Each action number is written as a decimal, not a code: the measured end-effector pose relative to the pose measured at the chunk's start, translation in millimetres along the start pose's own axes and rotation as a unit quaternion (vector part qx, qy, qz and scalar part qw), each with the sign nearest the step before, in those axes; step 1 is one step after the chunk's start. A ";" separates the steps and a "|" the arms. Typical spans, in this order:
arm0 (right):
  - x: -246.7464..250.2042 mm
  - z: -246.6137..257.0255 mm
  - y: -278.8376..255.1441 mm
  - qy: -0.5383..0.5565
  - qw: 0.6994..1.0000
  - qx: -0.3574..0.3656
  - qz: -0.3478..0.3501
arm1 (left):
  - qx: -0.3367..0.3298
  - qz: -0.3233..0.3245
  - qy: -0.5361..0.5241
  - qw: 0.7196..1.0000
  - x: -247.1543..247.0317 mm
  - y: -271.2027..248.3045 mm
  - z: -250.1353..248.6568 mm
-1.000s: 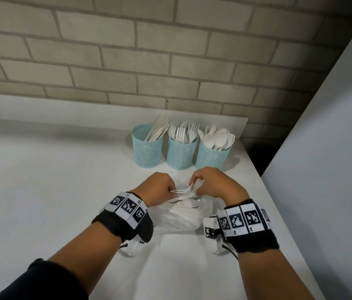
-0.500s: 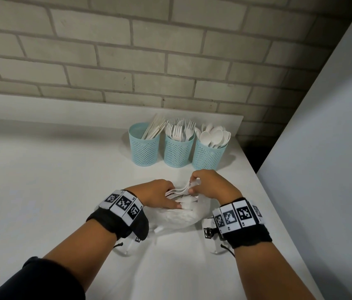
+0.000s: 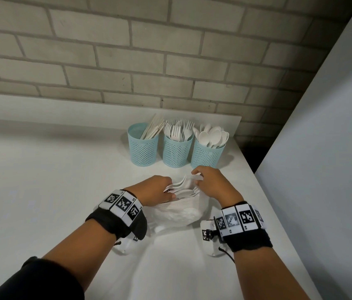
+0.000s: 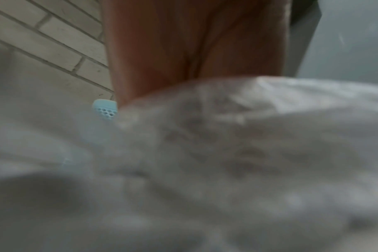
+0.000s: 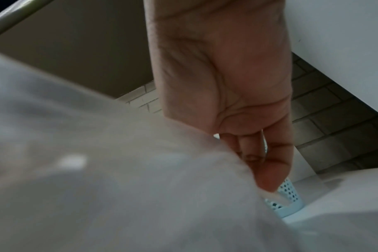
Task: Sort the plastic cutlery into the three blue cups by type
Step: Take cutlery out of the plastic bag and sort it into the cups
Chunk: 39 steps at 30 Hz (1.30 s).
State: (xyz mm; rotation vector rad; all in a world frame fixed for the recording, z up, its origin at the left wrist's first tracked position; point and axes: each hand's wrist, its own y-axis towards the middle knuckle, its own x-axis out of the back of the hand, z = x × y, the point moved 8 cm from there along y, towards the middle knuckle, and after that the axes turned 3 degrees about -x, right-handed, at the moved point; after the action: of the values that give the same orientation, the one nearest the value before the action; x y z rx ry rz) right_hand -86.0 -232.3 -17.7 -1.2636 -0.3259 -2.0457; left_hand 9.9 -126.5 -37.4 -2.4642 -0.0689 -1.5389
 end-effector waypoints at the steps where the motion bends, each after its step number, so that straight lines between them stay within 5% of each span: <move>1: 2.1 -0.4 0.0 0.004 1.000 0.000 -0.012 | 0.000 0.000 -0.003 1.000 0.6 -0.6 0.1; 12: 11.8 -5.7 1.4 0.037 0.997 -0.019 -0.070 | 0.035 -0.020 -0.189 0.981 5.5 -4.4 17.8; 21: 29.0 31.8 -0.9 0.064 0.996 0.064 -0.021 | 0.052 -0.089 -0.449 0.887 22.4 -10.9 28.4; 26: 29.0 56.9 -1.9 0.284 0.955 0.064 0.061 | 0.047 -0.117 -0.520 0.845 33.8 -9.3 21.2; 36: 15.9 33.0 13.2 0.453 0.890 -0.024 0.041 | 0.047 -0.092 -0.631 0.769 25.2 -10.0 15.9; 39: 36.8 31.5 13.0 0.485 0.874 -0.022 -0.019 | 0.060 -0.130 -0.636 0.758 28.1 -8.9 16.0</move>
State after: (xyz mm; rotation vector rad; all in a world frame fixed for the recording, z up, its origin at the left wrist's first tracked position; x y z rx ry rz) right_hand -66.0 -240.4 27.6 -0.1263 0.1762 -2.4347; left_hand 35.0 -116.6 -17.5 -2.9221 -0.7077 0.3728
